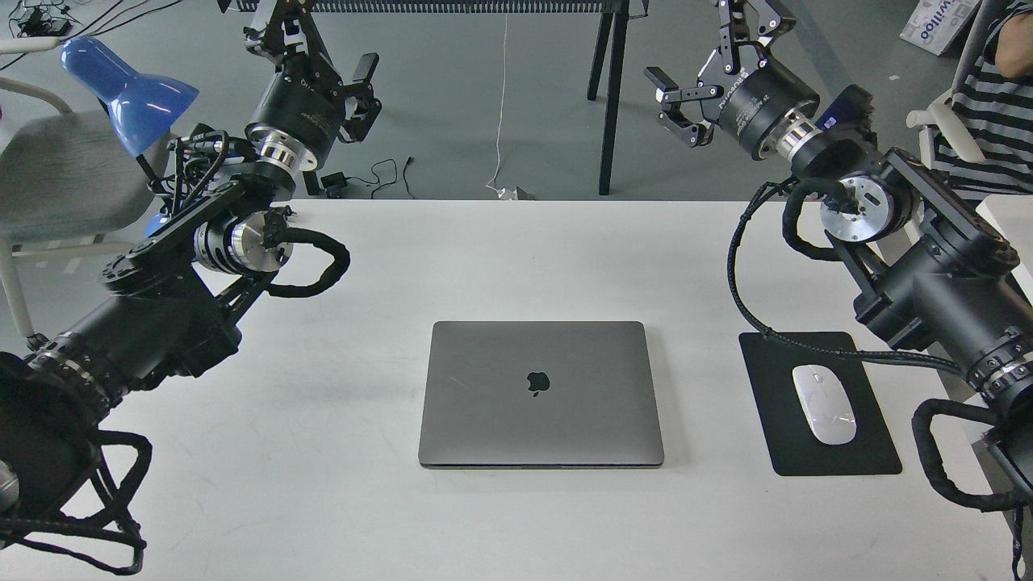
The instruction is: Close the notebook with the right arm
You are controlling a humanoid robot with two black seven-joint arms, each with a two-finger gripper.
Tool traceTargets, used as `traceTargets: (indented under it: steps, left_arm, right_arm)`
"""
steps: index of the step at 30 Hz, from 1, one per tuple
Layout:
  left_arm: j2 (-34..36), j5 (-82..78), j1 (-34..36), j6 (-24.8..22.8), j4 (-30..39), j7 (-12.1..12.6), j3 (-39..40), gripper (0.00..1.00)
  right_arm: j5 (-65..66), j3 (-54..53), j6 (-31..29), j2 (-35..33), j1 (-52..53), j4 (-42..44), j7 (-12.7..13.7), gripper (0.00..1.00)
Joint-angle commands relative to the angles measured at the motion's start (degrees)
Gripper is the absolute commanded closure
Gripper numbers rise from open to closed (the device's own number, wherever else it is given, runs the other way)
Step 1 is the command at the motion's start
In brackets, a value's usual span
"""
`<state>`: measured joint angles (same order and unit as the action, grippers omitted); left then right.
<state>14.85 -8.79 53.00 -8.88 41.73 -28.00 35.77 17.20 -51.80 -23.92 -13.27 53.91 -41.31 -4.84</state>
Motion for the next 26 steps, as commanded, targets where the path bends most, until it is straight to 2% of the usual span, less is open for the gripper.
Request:
traceTargets:
  steps: [1, 26]
  left_arm:
    - [0.0, 0.0, 0.0, 0.0, 0.0, 0.0, -0.1, 0.0]
    - [0.0, 0.0, 0.0, 0.0, 0.0, 0.0, -0.1, 0.0]
  right_arm:
    - [0.0, -0.7, 0.5, 0.4, 0.0, 0.0, 0.0, 0.0]
    - [0.0, -2.2, 1.4, 1.7, -0.4, -0.3, 0.0, 0.0]
